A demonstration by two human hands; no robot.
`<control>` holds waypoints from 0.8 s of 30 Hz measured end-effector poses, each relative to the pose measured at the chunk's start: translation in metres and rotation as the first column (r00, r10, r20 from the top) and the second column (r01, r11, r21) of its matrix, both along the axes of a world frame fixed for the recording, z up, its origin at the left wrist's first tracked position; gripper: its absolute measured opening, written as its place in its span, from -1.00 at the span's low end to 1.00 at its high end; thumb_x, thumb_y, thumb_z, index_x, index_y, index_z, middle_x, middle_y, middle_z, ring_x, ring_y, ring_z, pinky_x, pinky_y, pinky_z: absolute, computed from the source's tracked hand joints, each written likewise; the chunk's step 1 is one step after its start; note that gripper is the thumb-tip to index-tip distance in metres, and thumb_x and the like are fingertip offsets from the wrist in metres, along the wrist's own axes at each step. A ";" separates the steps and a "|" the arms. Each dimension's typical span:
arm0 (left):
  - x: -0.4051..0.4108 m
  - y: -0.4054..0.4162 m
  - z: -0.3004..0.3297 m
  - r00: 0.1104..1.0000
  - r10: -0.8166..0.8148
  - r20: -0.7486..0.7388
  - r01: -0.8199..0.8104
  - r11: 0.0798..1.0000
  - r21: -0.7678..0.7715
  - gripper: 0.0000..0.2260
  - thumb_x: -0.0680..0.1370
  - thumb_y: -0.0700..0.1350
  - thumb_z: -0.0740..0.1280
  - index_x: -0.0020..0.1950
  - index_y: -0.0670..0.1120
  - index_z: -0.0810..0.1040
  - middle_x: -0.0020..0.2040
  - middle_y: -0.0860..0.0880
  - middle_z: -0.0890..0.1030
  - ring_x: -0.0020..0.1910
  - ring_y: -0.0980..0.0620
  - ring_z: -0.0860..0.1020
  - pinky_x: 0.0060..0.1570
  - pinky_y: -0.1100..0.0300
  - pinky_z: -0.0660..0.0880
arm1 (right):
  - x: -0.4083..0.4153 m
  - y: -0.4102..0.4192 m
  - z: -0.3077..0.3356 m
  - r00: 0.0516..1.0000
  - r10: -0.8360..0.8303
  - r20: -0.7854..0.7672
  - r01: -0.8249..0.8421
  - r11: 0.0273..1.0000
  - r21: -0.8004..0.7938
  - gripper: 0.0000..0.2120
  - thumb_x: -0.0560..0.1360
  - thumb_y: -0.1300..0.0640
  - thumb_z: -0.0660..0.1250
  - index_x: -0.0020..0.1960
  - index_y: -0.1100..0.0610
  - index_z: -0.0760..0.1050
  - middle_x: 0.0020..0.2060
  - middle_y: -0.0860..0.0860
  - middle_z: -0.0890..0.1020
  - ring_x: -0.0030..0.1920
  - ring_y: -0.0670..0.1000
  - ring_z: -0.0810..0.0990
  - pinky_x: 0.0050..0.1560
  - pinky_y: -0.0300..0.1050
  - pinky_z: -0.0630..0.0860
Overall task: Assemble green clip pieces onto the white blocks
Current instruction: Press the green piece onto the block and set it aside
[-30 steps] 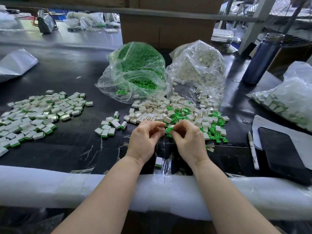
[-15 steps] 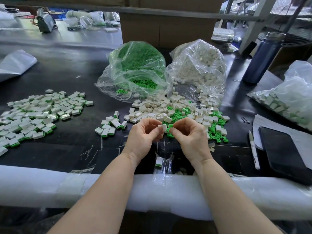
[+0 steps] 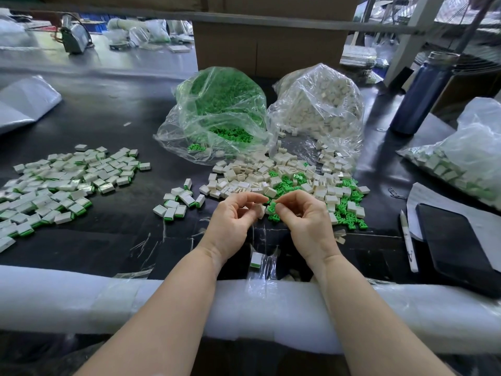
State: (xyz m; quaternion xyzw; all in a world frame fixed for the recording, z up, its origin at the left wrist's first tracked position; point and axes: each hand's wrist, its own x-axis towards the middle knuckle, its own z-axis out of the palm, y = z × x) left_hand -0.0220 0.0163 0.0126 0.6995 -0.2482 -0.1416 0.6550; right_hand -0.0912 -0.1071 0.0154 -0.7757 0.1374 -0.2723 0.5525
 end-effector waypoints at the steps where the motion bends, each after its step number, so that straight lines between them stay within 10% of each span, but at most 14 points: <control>1: 0.000 -0.001 0.000 1.000 -0.005 -0.011 0.005 1.000 -0.008 -0.84 0.54 -0.31 0.28 0.00 -0.07 0.56 -0.19 -0.01 0.57 -0.20 0.13 0.59 -0.03 0.26 0.55 | 0.000 0.000 -0.001 1.000 0.002 -0.007 -0.002 1.000 0.002 -0.86 0.46 0.32 0.37 -0.20 0.11 0.54 -0.30 -0.02 0.59 -0.30 -0.24 0.51 -0.24 -0.42 0.45; 24: 0.001 0.000 0.001 0.999 -0.052 0.005 0.052 0.998 0.047 -0.92 0.49 -0.29 0.36 -0.04 -0.17 0.60 -0.19 -0.03 0.63 -0.21 0.21 0.58 -0.07 0.36 0.53 | -0.001 0.000 -0.001 0.999 0.037 -0.024 -0.038 0.998 -0.042 -0.88 0.43 0.34 0.39 -0.21 0.16 0.57 -0.32 -0.02 0.61 -0.30 -0.19 0.53 -0.21 -0.36 0.47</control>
